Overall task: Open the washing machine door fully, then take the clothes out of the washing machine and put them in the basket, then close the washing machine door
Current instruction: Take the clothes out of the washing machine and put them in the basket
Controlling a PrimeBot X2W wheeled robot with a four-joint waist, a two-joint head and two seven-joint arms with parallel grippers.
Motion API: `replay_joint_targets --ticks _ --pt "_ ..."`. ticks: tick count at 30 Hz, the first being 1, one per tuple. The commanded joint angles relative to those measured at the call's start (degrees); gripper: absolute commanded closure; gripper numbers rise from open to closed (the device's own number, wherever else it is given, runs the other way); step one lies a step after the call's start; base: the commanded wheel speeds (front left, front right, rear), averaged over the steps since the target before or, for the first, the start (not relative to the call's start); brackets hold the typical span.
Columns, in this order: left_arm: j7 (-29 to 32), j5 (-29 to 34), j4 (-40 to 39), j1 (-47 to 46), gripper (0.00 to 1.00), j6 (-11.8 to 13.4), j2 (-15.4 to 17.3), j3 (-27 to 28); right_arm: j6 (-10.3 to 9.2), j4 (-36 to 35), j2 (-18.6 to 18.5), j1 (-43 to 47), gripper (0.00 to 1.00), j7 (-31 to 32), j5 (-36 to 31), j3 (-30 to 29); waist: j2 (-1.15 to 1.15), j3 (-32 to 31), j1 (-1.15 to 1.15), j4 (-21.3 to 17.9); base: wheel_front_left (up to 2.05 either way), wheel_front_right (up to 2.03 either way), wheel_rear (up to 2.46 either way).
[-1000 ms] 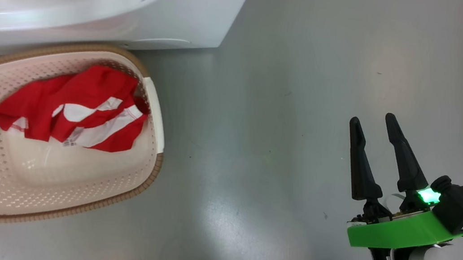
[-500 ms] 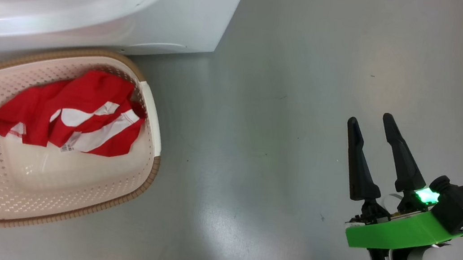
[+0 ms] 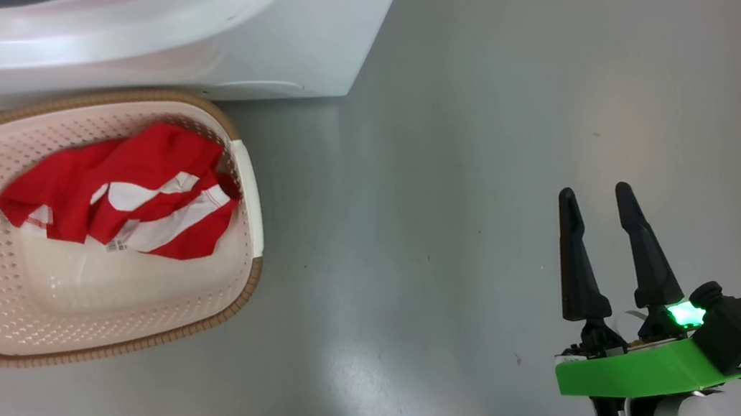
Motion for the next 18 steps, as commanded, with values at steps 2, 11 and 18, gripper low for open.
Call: replay_joint_targets --ticks 2,11,18 --pt "-0.3 -2.0 -3.4 1.6 1.0 -0.6 2.3 2.2 0.43 -1.1 -0.1 0.9 0.0 -0.4 0.1 0.8 0.0 -1.0 0.0 0.5 0.0 0.0 0.0" --pt "-0.3 -9.1 -20.1 13.3 1.0 -2.1 -2.2 10.4 0.43 -0.6 -0.1 2.3 0.0 -0.4 -0.7 -0.3 0.0 -5.1 0.0 2.6 0.0 0.0 0.0" --pt "-0.3 -11.0 -30.8 22.2 1.0 -2.6 -6.7 16.3 0.43 -0.2 -0.1 3.6 0.0 -0.4 -1.2 -1.2 0.0 -7.5 0.0 4.0 0.0 0.0 0.0"
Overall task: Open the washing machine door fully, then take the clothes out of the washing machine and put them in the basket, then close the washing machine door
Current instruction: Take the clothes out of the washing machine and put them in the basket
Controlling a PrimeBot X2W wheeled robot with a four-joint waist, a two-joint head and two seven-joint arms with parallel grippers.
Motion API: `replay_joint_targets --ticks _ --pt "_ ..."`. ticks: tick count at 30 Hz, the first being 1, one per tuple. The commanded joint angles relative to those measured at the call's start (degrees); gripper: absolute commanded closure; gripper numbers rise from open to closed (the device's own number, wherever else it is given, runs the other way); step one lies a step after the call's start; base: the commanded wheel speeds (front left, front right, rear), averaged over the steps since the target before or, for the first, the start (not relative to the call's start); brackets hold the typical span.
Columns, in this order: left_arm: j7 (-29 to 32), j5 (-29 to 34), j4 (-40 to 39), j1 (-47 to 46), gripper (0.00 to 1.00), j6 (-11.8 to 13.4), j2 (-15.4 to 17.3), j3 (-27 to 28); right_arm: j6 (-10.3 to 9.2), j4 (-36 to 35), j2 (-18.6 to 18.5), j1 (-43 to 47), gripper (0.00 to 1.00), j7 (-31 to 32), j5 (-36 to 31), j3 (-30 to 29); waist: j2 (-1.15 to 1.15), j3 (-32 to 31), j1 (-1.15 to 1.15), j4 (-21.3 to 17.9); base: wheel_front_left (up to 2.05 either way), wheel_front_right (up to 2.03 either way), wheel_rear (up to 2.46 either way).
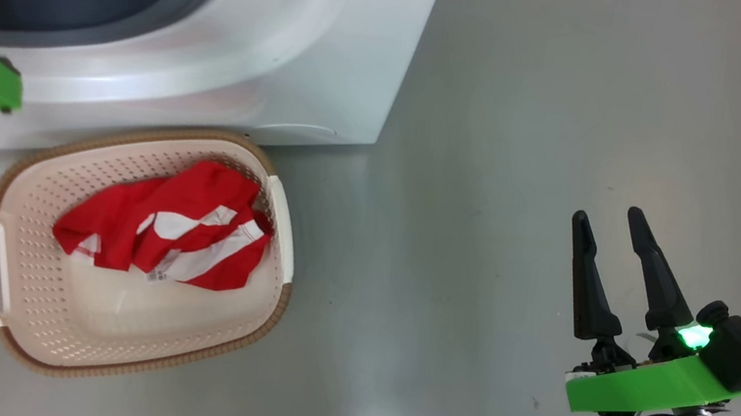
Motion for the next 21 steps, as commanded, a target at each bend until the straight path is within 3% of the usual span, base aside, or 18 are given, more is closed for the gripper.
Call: replay_joint_targets --ticks 1,8,21 --pt "-0.3 -0.8 -2.8 2.1 1.0 -0.3 1.9 2.0 0.43 -1.2 -0.1 1.2 0.0 -0.4 -0.5 1.1 0.0 -0.9 0.0 0.9 0.0 0.0 0.0" --pt "-0.3 -1.9 -13.6 10.5 1.0 -0.4 -2.0 3.3 0.43 -1.1 -0.1 2.3 0.0 -0.4 -0.8 0.8 0.0 -2.4 0.0 2.0 0.0 0.0 0.0" --pt "-0.3 -2.7 -33.4 22.0 1.0 -0.4 -5.1 2.8 0.43 -0.9 -0.1 2.9 0.0 -0.4 -1.3 0.6 0.0 -3.3 0.0 3.6 0.0 0.0 0.0"
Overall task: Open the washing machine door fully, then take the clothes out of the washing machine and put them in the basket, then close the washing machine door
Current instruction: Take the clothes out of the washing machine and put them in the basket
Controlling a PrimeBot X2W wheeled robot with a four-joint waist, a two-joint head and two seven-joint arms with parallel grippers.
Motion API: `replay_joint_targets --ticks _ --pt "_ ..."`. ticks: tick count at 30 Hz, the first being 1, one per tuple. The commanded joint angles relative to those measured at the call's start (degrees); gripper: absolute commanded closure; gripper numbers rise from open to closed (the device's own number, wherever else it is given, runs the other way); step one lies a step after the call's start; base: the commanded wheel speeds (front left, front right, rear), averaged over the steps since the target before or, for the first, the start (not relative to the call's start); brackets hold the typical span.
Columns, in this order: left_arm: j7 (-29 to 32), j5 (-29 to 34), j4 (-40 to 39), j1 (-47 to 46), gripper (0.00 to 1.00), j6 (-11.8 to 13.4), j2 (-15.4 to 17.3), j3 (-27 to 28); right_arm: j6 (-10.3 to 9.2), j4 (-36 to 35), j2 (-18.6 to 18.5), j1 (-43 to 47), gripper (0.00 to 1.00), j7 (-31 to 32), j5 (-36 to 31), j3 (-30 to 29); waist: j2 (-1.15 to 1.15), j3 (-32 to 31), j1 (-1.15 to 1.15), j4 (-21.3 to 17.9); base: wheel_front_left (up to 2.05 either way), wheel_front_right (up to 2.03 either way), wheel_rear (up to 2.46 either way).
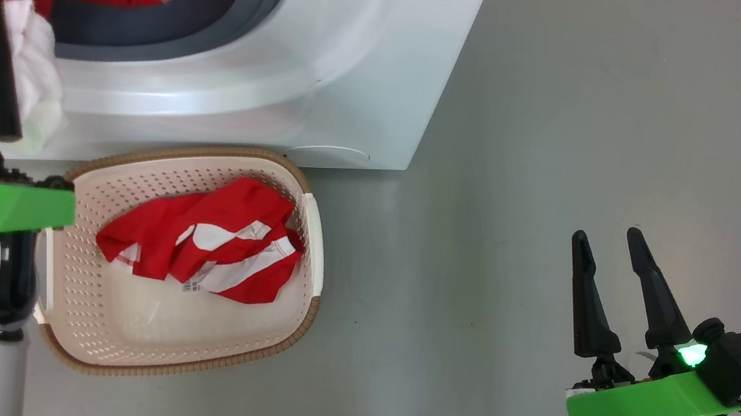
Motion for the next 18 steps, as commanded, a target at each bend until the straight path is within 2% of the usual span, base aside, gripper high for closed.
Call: replay_joint_targets --ticks 1,11,18 --pt "-0.3 -0.5 -3.1 1.2 1.0 -0.3 1.5 1.6 0.43 -1.2 -0.1 0.6 0.0 -0.4 -0.6 1.1 0.0 0.0 0.0 0.2 0.0 0.0 0.0" --pt "-0.3 -0.2 -12.7 4.5 1.0 -0.3 1.0 2.2 0.43 -1.2 -0.1 0.7 0.0 -0.4 -0.5 1.4 0.0 -0.1 0.0 0.1 0.0 0.0 0.0" --pt "-0.3 -0.5 -7.9 7.9 1.0 -0.3 0.9 -0.6 0.43 -1.2 -0.1 0.7 0.0 -0.4 -0.4 1.8 0.0 0.5 0.0 -0.2 0.0 0.0 0.0"
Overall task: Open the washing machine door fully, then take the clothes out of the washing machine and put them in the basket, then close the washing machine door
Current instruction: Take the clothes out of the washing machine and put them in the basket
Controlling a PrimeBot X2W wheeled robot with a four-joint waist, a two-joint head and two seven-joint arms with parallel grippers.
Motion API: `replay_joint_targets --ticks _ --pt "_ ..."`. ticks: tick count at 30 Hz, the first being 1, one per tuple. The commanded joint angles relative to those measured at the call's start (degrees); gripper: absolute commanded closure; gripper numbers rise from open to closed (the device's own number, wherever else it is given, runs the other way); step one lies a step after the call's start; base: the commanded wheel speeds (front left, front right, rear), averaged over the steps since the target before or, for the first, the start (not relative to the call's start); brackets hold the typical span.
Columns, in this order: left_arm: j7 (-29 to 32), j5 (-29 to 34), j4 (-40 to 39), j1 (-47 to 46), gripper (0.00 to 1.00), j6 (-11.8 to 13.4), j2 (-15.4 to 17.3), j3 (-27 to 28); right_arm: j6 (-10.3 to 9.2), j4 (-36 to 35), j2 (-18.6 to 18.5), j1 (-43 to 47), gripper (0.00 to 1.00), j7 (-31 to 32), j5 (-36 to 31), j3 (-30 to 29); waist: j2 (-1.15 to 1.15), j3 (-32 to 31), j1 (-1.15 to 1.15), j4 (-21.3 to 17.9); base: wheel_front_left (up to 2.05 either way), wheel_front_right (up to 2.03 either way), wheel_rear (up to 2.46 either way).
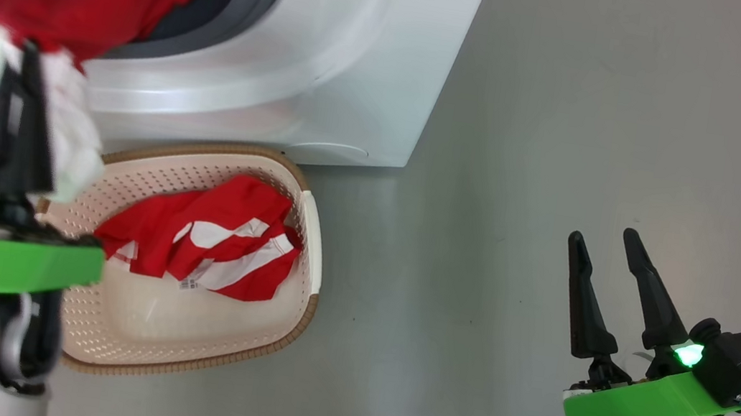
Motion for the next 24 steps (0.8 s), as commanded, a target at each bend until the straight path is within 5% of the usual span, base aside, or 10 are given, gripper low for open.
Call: replay_joint_targets --ticks 1,24 --pt "-0.2 -0.2 0.2 1.3 1.0 -0.3 2.0 0.3 0.43 -1.3 -0.1 0.6 0.0 -0.4 -0.4 1.6 0.0 0.6 0.0 -0.1 0.0 0.0 0.0" --pt "-0.2 -3.7 29.3 -7.3 1.0 -0.3 8.3 -14.2 0.43 -3.4 -0.1 -4.3 0.0 -0.4 0.5 2.2 0.0 13.1 0.0 -2.4 0.0 0.0 0.0"
